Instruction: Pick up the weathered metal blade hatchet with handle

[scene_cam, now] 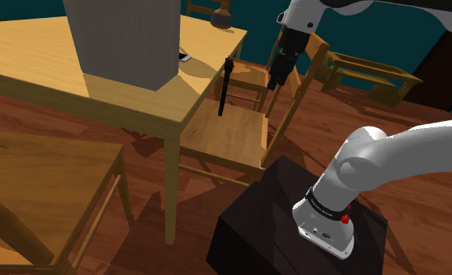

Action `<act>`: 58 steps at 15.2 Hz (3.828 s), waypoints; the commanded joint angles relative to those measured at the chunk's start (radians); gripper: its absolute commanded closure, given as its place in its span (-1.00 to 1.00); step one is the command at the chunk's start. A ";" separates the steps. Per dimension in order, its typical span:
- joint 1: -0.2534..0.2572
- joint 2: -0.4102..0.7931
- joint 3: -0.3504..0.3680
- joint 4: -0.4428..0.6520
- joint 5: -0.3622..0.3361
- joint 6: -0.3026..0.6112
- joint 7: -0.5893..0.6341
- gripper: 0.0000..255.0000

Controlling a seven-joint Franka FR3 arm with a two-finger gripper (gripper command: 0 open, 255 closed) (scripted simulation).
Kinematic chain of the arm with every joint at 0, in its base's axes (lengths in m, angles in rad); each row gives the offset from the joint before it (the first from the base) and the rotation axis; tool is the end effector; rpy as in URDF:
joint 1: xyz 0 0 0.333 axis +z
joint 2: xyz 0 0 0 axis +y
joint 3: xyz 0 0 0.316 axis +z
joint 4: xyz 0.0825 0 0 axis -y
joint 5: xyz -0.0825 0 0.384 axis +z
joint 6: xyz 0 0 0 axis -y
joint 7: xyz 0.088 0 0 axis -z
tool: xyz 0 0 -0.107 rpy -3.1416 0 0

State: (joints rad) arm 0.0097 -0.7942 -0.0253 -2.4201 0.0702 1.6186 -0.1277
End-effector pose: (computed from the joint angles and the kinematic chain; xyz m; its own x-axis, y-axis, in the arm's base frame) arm 0.3077 0.0005 0.5672 0.9933 0.1157 0.0036 0.1156 -0.9894 -0.0883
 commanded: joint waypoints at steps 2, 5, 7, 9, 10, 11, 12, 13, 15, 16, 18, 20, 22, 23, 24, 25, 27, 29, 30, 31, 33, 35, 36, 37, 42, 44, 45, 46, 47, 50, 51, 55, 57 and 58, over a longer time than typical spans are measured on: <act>-0.007 0.042 0.001 0.024 0.000 0.018 0.014 -1.00; -0.027 0.165 0.001 0.101 -0.001 0.064 0.054 -1.00; -0.039 0.245 0.000 0.157 -0.002 0.088 0.081 -1.00; -0.051 0.323 -0.003 0.218 -0.004 0.106 0.108 -1.00; -0.057 0.362 -0.004 0.249 -0.005 0.113 0.121 -1.00; -0.063 0.401 -0.007 0.282 -0.006 0.119 0.134 -1.00; -0.069 0.439 -0.009 0.316 -0.006 0.124 0.147 -1.00; -0.074 0.477 -0.012 0.350 -0.007 0.127 0.160 -1.00; -0.085 0.553 -0.019 0.422 -0.009 0.130 0.186 -1.00; -0.090 0.590 -0.022 0.460 -0.009 0.130 0.198 -1.00; -0.100 0.665 -0.031 0.538 -0.010 0.126 0.223 -1.00; -0.110 0.741 -0.041 0.622 -0.009 0.118 0.246 -1.00; -0.120 0.817 -0.052 0.711 -0.006 0.104 0.268 -1.00; -0.126 0.856 -0.057 0.758 -0.004 0.096 0.279 -1.00; -0.132 0.895 -0.063 0.807 -0.002 0.086 0.290 -1.00; -0.138 0.935 -0.069 0.857 0.001 0.075 0.300 -1.00; -0.152 1.017 -0.081 0.966 0.008 0.047 0.321 -1.00; -0.165 1.089 -0.090 1.065 0.016 0.019 0.337 -1.00; -0.165 1.087 -0.090 1.048 0.015 0.033 0.337 -1.00; -0.164 1.084 -0.090 1.030 0.015 0.048 0.336 -1.00; -0.163 1.081 -0.090 0.999 0.015 0.076 0.335 -1.00; -0.162 1.078 -0.089 0.968 0.015 0.104 0.334 -1.00; -0.162 1.077 -0.089 0.954 0.015 0.118 0.333 -1.00; -0.162 1.077 -0.089 0.945 0.015 0.126 0.332 -1.00; -0.160 1.073 -0.088 0.938 0.014 0.130 0.335 1.00; -0.160 1.074 -0.088 0.941 0.015 0.128 0.334 1.00; -0.160 1.074 -0.089 0.941 0.015 0.128 0.334 1.00; -0.161 1.073 -0.089 0.938 0.015 0.129 0.333 1.00; -0.162 1.074 -0.089 0.940 0.015 0.129 0.332 1.00; -0.162 1.078 -0.089 0.974 0.015 0.099 0.334 1.00; -0.163 1.080 -0.090 0.990 0.015 0.085 0.334 1.00; -0.165 1.088 -0.090 1.055 0.015 0.027 0.337 1.00; -0.166 1.093 -0.090 1.090 0.016 -0.002 0.338 1.00; -0.167 1.097 -0.091 1.109 0.016 -0.018 0.339 1.00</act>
State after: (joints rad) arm -0.1572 0.3018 -0.1165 -1.3278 0.0861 1.6159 0.2100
